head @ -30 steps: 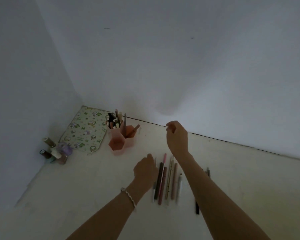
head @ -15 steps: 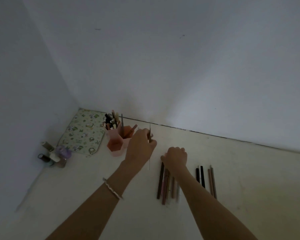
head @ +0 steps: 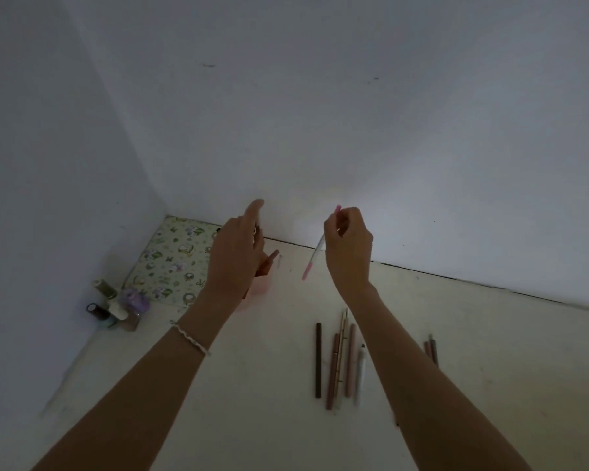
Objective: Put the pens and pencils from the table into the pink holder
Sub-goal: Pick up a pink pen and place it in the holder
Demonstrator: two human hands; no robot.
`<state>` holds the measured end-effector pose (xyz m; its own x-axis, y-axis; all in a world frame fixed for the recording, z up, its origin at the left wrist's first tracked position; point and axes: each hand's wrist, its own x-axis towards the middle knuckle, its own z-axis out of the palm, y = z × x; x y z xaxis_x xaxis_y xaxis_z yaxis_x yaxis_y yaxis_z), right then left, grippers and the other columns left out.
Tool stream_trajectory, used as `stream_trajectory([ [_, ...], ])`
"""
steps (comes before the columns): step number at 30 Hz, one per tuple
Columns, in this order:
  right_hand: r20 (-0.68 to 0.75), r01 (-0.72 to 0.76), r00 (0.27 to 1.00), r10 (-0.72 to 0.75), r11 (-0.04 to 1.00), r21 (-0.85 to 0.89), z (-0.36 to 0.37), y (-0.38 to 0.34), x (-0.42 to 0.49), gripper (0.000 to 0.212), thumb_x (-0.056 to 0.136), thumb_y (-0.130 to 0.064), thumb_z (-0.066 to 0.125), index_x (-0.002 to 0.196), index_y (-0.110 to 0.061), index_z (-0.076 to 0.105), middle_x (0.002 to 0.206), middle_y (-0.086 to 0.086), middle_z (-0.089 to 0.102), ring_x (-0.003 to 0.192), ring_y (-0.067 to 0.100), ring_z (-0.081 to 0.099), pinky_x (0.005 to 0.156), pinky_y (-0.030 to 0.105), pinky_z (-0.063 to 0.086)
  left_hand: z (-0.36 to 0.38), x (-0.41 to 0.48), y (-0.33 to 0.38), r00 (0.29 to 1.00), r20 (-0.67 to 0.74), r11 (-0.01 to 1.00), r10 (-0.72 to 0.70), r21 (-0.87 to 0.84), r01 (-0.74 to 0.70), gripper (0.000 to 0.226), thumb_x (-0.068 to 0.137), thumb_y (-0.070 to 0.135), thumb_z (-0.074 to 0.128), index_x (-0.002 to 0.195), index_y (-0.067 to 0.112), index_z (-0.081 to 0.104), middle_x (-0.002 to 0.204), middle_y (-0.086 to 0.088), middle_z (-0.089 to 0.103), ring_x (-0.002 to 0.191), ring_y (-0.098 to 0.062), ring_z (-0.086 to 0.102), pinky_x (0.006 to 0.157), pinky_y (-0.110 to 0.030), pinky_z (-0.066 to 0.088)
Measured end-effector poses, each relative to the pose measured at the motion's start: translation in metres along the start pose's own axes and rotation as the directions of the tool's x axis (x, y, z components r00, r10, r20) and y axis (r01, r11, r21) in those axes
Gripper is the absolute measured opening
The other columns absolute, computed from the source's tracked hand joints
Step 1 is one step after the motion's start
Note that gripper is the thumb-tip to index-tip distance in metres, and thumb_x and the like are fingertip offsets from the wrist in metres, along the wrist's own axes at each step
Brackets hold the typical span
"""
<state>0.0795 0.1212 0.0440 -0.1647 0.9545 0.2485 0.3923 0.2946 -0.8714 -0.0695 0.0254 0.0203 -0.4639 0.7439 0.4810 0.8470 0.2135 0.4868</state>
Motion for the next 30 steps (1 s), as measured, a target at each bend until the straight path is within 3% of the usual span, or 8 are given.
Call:
stream_trajectory([
  [4,-0.007,0.055,0.998,-0.055,0.988,0.145,0.006,-0.013,-0.007,0.02,0.098,-0.029,0.05,0.085,-0.016,0.056,0.066,0.002,0.064,0.044,0.005,0.045,0.043,0.026,0.038,0.005,-0.006,-0.014,0.97,-0.083,0.899,0.226,0.402,-0.175,0.03,0.085,0.013,0.064,0.114,0.016,0.069,0.134,-0.01,0.059,0.118,-0.033,0.057,0.088,-0.042,0.043],
  [8,0.036,0.061,0.997,-0.07,0.977,0.203,0.025,-0.008,-0.019,0.015,0.098,-0.025,0.051,0.097,-0.012,0.059,0.08,0.001,0.071,0.045,-0.001,0.049,0.044,0.009,0.034,-0.012,0.002,-0.019,0.964,-0.218,0.947,0.154,0.309,-0.082,0.04,0.081,0.004,0.059,0.12,0.015,0.064,0.136,-0.011,0.055,0.125,-0.031,0.047,0.094,-0.043,0.04],
  [15,0.162,0.06,0.985,-0.055,0.998,-0.024,0.047,0.027,-0.05,0.032,0.095,-0.026,0.057,0.127,-0.018,0.056,0.112,-0.009,0.06,0.062,0.003,0.057,0.065,0.017,0.052,-0.018,-0.016,0.01,0.981,-0.183,0.998,0.065,0.037,-0.059,0.026,0.084,0.011,0.051,0.104,0.007,0.067,0.114,-0.01,0.064,0.107,-0.027,0.057,0.089,-0.04,0.048],
  [17,0.088,0.015,0.996,-0.014,1.0,-0.008,0.038,0.032,-0.047,0.035,0.094,-0.018,0.055,0.128,-0.021,0.052,0.108,-0.01,0.058,0.058,0.001,0.055,0.057,0.01,0.045,-0.006,-0.035,0.027,0.995,-0.098,0.999,0.014,-0.037,-0.018,0.018,0.087,0.018,0.051,0.097,0.011,0.064,0.101,-0.004,0.064,0.095,-0.019,0.058,0.083,-0.034,0.052],
  [19,0.033,-0.039,0.999,0.039,0.999,0.006,0.024,0.037,-0.039,0.034,0.092,-0.011,0.051,0.124,-0.021,0.052,0.102,-0.009,0.059,0.057,0.002,0.054,0.055,0.009,0.041,0.014,-0.059,0.044,0.982,0.156,0.993,-0.108,-0.024,0.113,0.012,0.088,0.018,0.058,0.099,0.017,0.059,0.095,0.002,0.062,0.086,-0.012,0.06,0.076,-0.03,0.054],
  [22,0.005,-0.073,0.997,0.074,0.997,-0.017,0.0,0.047,-0.032,0.034,0.09,-0.003,0.049,0.118,-0.02,0.054,0.099,-0.007,0.061,0.056,0.005,0.05,0.057,0.013,0.041,0.053,-0.095,0.066,0.784,0.55,0.957,-0.288,0.144,0.251,0.026,0.092,0.035,0.053,0.111,0.018,0.048,0.094,0.002,0.061,0.085,-0.015,0.061,0.077,-0.031,0.054],
  [26,-0.011,-0.078,0.997,0.078,0.995,-0.068,-0.026,0.062,-0.031,0.022,0.093,-0.007,0.051,0.108,-0.018,0.062,0.097,-0.007,0.065,0.064,0.007,0.053,0.063,0.016,0.045,0.087,-0.124,0.076,0.7,0.658,0.941,-0.278,0.331,0.062,0.05,0.096,0.04,0.053,0.134,0.013,0.036,0.108,-0.002,0.063,0.093,-0.017,0.062,0.08,-0.029,0.05],
  [30,-0.019,-0.141,0.99,0.14,0.983,-0.115,-0.039,0.08,-0.038,0.02,0.093,-0.008,0.051,0.105,-0.015,0.065,0.093,-0.007,0.065,0.064,0.008,0.055,0.064,0.02,0.044,0.093,-0.121,0.071,0.697,0.682,0.972,-0.221,0.212,0.101,0.046,0.099,0.021,0.048,0.141,0.012,0.03,0.112,-0.007,0.063,0.097,-0.023,0.064,0.082,-0.033,0.054],
])
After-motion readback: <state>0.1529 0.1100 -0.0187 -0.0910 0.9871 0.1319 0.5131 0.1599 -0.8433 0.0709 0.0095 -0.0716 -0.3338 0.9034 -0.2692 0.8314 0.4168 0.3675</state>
